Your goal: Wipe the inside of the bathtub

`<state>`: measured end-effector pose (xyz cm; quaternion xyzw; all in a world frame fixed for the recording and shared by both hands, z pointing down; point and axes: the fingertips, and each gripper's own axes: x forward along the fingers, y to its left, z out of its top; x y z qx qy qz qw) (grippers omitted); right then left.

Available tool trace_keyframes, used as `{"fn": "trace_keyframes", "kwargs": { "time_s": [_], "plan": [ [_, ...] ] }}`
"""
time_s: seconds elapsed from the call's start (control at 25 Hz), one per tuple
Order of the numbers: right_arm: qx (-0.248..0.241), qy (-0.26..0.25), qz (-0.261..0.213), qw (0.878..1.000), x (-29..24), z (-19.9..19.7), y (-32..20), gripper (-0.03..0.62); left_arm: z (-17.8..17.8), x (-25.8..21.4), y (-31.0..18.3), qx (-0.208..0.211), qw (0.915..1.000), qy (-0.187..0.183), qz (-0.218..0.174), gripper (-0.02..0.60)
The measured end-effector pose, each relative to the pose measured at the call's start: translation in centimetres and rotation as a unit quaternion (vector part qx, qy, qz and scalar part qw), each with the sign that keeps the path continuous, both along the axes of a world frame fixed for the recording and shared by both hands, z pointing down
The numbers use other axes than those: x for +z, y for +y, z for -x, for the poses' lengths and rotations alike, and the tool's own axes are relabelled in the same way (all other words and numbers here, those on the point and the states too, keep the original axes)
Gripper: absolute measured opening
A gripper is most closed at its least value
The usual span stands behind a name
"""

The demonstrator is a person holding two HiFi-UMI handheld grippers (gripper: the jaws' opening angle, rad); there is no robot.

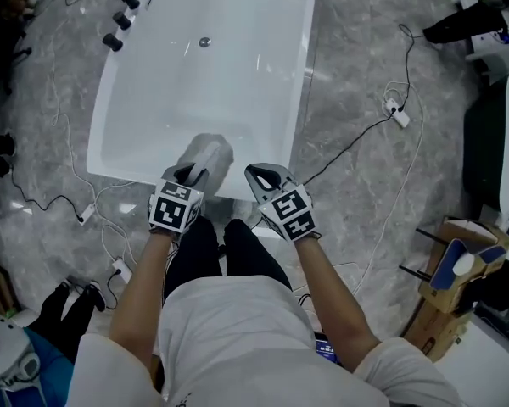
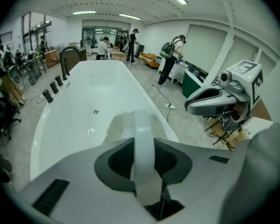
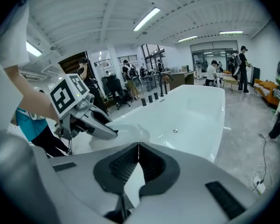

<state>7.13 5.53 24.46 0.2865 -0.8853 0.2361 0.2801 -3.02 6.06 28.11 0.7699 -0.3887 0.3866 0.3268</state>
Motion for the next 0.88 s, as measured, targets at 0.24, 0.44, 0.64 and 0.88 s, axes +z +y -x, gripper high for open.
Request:
{"fn": "trace_keyframes", "kwargs": {
  "time_s": [0.24,0.44,0.64,0.88],
  "plan": [
    [0.028,-0.025,-0.025,0.999,-5.4,1.1,1.5,0.020,2.8,-7.3,1.8,-0.025,0.9975,0.031,-0.058,0.098],
    [0.060,-0.050,-0.055,0.995,-10.2,2.1,2.9,0.020,4.8,-13.7,3.4,-0.029,0.9898,0.061,-0.126,0.098],
    [0.091,-0.084,-0.096,0.988,-15.8,3.6,4.4,0.020,7.5,-18.6,5.3,-0.050,0.9777,0.089,-0.184,0.098],
    [0.119,-0.095,-0.135,0.979,-19.8,4.3,6.1,0.020,9.6,-23.1,6.6,-0.060,0.9612,0.122,-0.240,0.098]
  ]
}}
